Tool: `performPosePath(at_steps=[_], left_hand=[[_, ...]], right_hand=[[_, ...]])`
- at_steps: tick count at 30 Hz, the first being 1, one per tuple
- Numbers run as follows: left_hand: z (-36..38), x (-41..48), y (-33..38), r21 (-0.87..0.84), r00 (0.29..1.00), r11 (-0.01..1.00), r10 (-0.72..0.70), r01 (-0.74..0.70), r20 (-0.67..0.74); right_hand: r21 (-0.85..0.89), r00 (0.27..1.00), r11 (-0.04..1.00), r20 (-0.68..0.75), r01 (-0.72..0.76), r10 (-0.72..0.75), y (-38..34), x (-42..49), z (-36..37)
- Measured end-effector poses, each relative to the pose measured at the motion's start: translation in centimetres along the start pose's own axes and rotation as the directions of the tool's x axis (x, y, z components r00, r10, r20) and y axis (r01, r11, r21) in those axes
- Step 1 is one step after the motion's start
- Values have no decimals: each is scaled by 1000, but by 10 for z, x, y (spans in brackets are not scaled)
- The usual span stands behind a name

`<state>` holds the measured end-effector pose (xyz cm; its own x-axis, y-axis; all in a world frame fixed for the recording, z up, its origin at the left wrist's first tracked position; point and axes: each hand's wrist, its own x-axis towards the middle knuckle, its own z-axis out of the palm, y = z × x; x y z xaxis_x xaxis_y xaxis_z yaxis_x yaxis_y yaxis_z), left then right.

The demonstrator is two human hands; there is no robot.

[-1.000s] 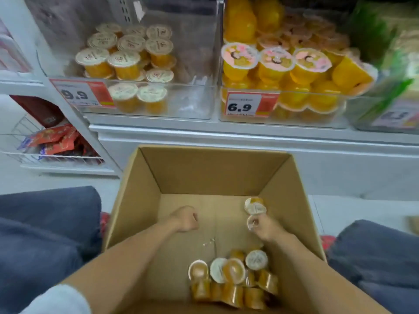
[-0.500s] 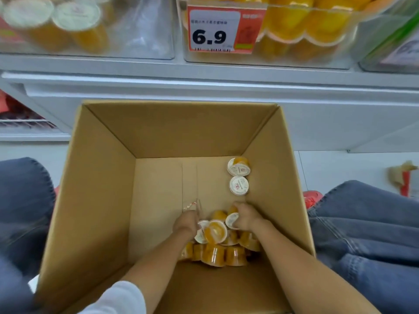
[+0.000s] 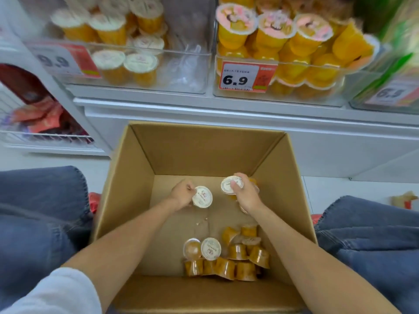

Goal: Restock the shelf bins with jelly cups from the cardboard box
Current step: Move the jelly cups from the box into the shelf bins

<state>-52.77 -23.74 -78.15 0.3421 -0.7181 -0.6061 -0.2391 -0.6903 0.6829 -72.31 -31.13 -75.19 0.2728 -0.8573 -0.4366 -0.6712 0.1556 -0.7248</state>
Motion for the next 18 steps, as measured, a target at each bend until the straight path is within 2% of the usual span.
performPosePath(at_steps=[2,4,6,8,11,13,14,16,18], left_hand=[[-35,-11,32,-137,998,988,62,-64,-23],[-73,-25,62,-130,978,972,182,-195,-105],[-113,-44,90,6,913,939,335,-343,-232],[-155,-65,114,148,820,886,463,-440,-337],[-214,-93,150,292,682,775,632,-560,-369],[-250,-106,174,322,625,752,658,-576,-420],[-267,-108,183,335,595,751,658,-569,-462],[-298,-109,197,344,553,771,628,-536,-547],[-324,-102,202,326,565,816,569,-478,-597]], right_hand=[[138,992,983,13,119,-122,-46,-5,-5],[210,968,947,7,245,-252,-92,-14,-9],[229,937,912,-6,341,-349,-138,-23,-11],[189,895,876,-42,444,-445,-184,-32,-13],[63,763,763,-131,643,-632,-250,-42,-16],[38,691,699,-198,714,-695,-292,-43,-19],[47,678,687,-224,726,-701,-311,-40,-20],[55,685,697,-255,715,-682,-343,-25,-23],[51,734,752,-269,657,-624,-366,-2,-24]])
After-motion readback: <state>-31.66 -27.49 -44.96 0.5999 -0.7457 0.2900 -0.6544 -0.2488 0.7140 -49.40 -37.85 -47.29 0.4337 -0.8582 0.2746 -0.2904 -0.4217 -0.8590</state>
